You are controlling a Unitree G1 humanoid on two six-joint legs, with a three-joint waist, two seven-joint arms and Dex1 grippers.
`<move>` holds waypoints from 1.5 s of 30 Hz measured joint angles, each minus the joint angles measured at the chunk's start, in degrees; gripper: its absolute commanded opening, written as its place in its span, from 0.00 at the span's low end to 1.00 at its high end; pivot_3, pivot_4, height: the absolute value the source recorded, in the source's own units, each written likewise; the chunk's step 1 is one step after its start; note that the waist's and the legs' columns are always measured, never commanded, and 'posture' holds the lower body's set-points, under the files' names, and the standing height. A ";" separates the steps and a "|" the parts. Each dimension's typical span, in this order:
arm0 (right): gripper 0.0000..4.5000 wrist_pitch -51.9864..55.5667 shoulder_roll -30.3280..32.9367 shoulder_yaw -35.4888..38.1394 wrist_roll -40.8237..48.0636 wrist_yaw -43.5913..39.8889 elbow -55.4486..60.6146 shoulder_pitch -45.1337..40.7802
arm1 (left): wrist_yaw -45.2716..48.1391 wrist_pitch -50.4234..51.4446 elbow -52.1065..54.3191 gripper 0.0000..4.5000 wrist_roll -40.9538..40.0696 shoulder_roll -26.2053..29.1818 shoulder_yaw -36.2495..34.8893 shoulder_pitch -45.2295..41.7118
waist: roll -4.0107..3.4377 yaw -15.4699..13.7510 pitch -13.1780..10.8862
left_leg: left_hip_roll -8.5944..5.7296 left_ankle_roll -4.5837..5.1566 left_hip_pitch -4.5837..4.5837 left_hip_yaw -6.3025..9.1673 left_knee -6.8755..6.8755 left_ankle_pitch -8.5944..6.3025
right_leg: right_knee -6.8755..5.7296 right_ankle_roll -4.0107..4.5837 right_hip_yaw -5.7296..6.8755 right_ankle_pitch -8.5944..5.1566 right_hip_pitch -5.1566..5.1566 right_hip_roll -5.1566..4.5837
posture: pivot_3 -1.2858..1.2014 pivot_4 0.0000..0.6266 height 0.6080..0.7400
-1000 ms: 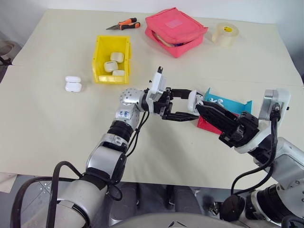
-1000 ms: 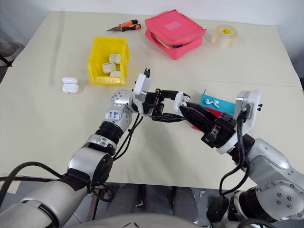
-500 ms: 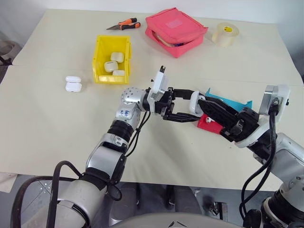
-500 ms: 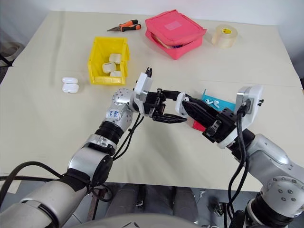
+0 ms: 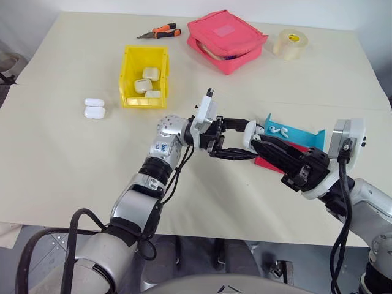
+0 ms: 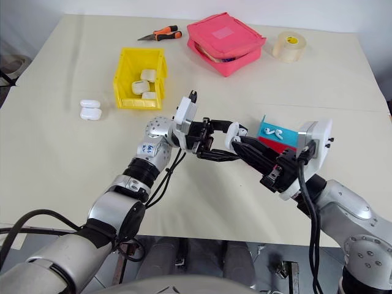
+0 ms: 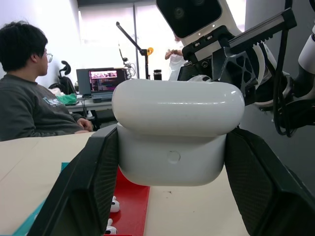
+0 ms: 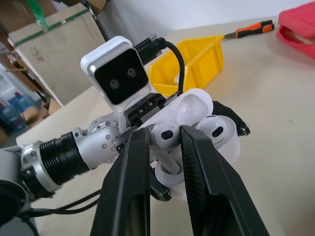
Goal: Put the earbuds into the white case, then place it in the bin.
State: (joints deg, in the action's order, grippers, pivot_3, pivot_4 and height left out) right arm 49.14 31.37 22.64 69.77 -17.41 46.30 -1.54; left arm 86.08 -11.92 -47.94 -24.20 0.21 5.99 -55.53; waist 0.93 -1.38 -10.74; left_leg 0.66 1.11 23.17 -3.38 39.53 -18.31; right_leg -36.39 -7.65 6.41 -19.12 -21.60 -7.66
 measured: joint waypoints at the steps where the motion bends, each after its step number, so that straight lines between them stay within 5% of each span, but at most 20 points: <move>1: 0.12 -1.10 0.00 -0.61 -0.98 -0.46 0.00 0.21 | 0.00 0.04 -0.03 0.62 0.00 0.05 -0.04 0.00 | 0.00 0.00 0.00 | -0.02 0.00 0.00 -0.01 0.00 0.00 | 0.00 0.00 0.00 0.00 0.00 0.00 | 0.52 0.24 1.00; 24: 0.12 -17.20 6.33 -6.61 -17.22 -15.21 -2.60 4.72 | 0.00 1.38 2.37 0.62 -0.02 0.34 1.62 2.07 | 0.00 -0.08 0.00 | -0.02 0.01 0.00 -0.01 0.02 0.00 | 0.01 0.00 0.01 0.00 0.01 -0.01 | 0.52 0.24 1.00; 45: 0.12 -16.56 3.85 -7.85 -12.68 -9.80 -3.09 4.10 | -0.01 1.89 3.04 0.62 -0.16 0.44 1.24 2.16 | 0.00 -0.13 0.00 | -0.01 0.01 0.00 0.01 0.04 0.00 | 0.01 0.00 0.04 0.00 0.03 -0.01 | 0.52 0.24 1.00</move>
State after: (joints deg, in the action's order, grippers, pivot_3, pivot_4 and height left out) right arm 32.58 35.22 14.79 57.08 -27.21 43.22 2.56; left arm 86.07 -10.02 -44.91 -24.36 0.66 7.23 -53.38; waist 0.93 -1.51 -10.74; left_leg 0.65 1.12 23.17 -3.37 39.58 -18.31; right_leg -36.38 -7.65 6.45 -19.12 -21.58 -7.68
